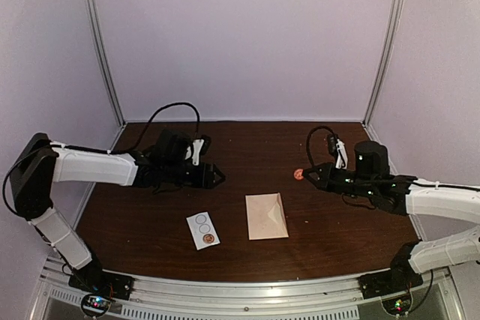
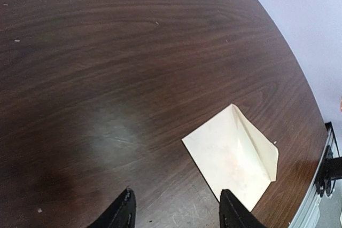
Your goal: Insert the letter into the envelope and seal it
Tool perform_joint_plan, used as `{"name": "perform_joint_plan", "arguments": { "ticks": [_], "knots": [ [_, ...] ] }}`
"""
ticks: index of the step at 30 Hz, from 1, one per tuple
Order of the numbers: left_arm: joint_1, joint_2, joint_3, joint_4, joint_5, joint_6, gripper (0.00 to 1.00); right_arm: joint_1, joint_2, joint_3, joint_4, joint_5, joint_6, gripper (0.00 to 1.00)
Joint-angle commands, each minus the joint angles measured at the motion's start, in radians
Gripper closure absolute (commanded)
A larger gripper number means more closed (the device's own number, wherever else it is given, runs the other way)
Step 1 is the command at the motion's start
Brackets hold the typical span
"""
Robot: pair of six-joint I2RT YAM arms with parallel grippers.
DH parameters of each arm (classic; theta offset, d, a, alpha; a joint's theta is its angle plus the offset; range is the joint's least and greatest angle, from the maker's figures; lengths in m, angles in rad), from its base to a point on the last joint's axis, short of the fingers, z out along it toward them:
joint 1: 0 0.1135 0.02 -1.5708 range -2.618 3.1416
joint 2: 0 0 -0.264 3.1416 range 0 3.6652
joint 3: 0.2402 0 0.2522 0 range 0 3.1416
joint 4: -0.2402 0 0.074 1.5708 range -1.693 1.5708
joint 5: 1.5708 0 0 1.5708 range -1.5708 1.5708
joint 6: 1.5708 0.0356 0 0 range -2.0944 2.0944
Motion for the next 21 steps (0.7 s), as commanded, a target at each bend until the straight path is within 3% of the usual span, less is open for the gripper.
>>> {"name": "perform_joint_plan", "arguments": {
  "ticks": [1,11,21],
  "knots": [
    [-0.077,0.155,0.11,0.082,0.125,0.045,0.47,-0.013,-0.026,-0.026,0.006,0.011,0.007,1.0],
    [-0.146,0.394,0.197,0.255,0.27,-0.001,0.61,-0.018,0.006,-0.038,0.038,-0.011,0.026,1.0],
    [-0.149,0.455,0.131,0.322,0.293,-0.013,0.63,-0.019,0.041,-0.03,0.067,-0.035,0.043,1.0]
  ]
}}
